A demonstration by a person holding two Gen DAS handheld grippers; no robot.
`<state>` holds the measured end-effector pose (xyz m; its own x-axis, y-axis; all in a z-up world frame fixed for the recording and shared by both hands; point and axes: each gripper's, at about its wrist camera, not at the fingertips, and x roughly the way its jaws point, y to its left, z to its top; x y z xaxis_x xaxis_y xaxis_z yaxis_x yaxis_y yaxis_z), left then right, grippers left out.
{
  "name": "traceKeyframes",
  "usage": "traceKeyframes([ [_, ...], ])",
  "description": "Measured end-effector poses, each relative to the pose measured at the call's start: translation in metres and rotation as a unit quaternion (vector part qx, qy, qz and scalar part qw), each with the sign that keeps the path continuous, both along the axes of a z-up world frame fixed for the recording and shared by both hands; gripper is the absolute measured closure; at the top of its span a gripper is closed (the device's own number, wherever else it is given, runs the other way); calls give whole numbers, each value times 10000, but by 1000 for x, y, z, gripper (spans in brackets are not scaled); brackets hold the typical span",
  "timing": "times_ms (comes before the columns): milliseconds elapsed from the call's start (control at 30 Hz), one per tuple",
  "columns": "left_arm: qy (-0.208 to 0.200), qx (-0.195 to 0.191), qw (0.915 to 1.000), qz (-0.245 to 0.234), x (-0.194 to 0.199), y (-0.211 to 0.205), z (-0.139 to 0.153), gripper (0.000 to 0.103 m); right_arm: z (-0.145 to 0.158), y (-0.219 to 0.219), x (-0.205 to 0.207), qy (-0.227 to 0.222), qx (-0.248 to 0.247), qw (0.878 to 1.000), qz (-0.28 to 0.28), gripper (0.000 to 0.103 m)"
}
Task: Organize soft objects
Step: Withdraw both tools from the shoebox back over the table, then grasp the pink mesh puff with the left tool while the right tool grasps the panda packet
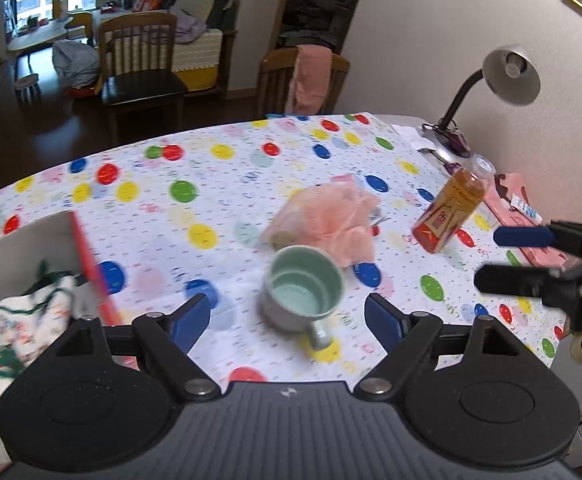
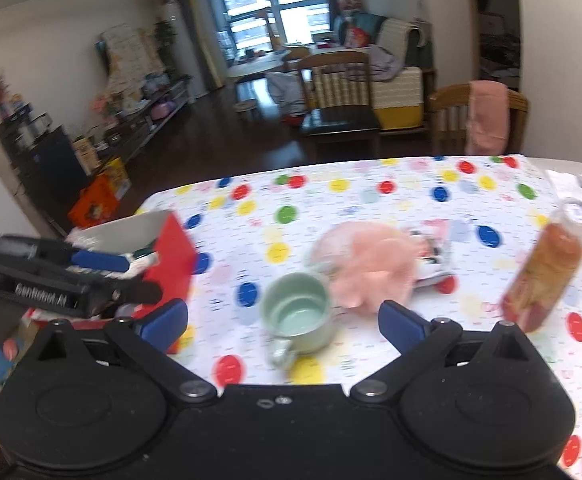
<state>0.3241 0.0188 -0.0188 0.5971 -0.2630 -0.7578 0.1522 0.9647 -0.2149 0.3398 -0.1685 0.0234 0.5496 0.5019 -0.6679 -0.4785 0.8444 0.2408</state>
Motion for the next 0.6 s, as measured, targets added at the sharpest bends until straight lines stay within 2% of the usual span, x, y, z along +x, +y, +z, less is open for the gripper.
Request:
traceKeyframes([
  [300, 69, -152, 9997, -194, 45, -56, -15, 17, -12, -37, 65, 161, 10, 9991, -391, 1],
  [600, 207, 26, 9995, -228, 88, -97, -31, 17, -43, -45, 142, 607, 99, 9963, -596, 1],
])
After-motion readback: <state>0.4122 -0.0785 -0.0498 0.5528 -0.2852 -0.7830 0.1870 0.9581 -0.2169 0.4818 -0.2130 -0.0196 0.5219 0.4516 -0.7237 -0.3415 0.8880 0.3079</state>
